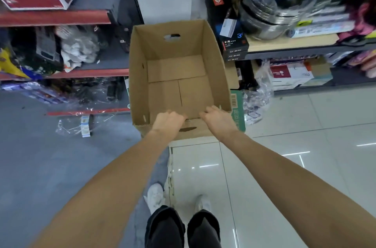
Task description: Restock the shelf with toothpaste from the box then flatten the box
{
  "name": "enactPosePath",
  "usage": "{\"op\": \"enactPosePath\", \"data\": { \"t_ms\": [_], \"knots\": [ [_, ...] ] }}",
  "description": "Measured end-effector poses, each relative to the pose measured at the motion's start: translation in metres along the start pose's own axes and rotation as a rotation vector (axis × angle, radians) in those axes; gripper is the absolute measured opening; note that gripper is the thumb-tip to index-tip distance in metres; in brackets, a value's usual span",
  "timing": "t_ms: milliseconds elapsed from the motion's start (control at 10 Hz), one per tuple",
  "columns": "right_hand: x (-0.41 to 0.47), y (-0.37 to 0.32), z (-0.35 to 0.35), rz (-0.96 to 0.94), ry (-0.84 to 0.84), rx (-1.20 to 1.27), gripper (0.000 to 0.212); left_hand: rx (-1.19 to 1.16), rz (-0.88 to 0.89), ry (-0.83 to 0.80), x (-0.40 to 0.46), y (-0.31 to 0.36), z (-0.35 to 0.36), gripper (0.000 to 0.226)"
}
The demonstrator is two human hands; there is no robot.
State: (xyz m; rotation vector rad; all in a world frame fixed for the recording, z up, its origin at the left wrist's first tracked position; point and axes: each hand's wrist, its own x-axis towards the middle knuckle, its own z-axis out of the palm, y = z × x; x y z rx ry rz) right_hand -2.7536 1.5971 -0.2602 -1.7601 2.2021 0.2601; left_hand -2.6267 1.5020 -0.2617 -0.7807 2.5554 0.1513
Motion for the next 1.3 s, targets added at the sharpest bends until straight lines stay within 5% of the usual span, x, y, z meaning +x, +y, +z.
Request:
{"op": "enactPosePath", "data": {
  "t_ms": [400, 600, 800, 900, 1100, 1200, 1300],
  "knots": [
    [0.074, 0.004, 0.03, 0.094, 0.06, -0.014, 0.029, -0.015, -0.118, 0.055, 0.067, -0.023, 0.03, 0.053],
    [0.066, -0.004, 0.034, 0.089, 0.075, 0.018, 0.048, -0.035, -0.143, 0.014, 0.061, -0.025, 0.032, 0.038],
    [0.049, 0.001, 0.003, 0.161, 0.007, 0.305, 0.04, -0.219, -0.16, 0.017, 0.042, -0.029, -0.005, 0.036],
    [0.007, -0.009, -0.043, 0.258, 0.093, 0.69, 0.04, -0.392, -0.139, 0.097, 0.011, -0.033, -0.035, 0.029],
    [-0.134, -0.018, -0.161, 0.21, 0.203, 1.239, 0.018, -1.214, -0.03, 0.115, -0.092, -0.033, -0.115, 0.014],
    [-0.201, -0.016, -0.226, 0.141, 0.403, 1.445, 0.02, -1.633, 0.041, 0.243, -0.146, -0.037, -0.149, 0.018],
    [-0.254, -0.004, -0.279, -0.031, 0.584, 1.529, 0.029, -2.211, 0.364, 0.228, -0.199, -0.044, -0.152, 0.028]
  ]
}}
